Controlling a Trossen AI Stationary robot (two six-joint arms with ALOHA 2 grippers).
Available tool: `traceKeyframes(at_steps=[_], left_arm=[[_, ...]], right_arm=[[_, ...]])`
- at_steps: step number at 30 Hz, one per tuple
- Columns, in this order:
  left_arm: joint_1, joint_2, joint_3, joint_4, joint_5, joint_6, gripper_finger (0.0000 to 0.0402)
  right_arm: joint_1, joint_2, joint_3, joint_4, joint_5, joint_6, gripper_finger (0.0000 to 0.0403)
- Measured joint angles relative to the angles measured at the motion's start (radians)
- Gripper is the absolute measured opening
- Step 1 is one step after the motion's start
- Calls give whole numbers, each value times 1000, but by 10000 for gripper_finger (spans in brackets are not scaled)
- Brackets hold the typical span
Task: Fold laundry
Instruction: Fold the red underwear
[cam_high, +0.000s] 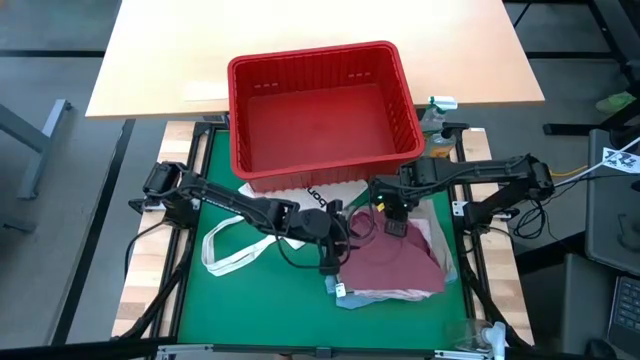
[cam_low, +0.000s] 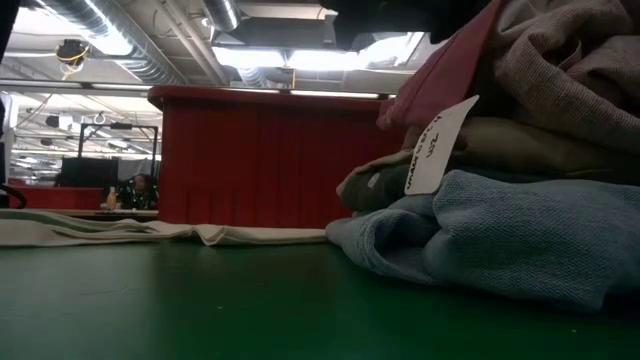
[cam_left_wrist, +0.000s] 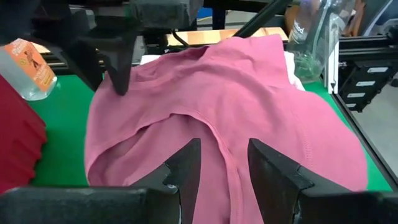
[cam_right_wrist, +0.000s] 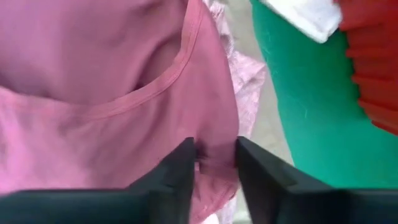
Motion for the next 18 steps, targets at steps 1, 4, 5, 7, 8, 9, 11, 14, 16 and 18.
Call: traceKeyframes(at_steps=[1, 4, 5, 7, 8, 9, 11, 14, 16, 18], left_arm=[[-3, 0, 0, -2, 0, 0, 127], [-9, 0, 0, -8, -7, 0, 127], [-10, 0, 0, -12, -7, 0, 127], [-12, 0, 0, -14, -8, -1, 127], [-15, 0, 0, -17, -8, -2, 127], [-16, 0, 0, -20, -9, -2, 127], [-19, 0, 0, -27, -8, -2, 127], [-24, 0, 0, -46, -8, -2, 127], [-30, 0, 0, -57, -8, -2, 127], [-35, 0, 0, -69, -8, -2, 127]], right_arm=[[0, 0, 0, -4, -8, 0, 109], [0, 0, 0, -6, -24, 1, 46], [0, 0, 0, -6, -23, 1, 25], [0, 0, 2, -7, -17, 4, 10], [0, 0, 9, -10, -15, 12, 14], [0, 0, 21, -10, -15, 27, 19], [0, 0, 57, -26, -15, 33, 26], [4, 0, 118, -62, -15, 35, 19], [20, 0, 159, -88, -14, 40, 8], [43, -1, 194, -97, -13, 61, 6]])
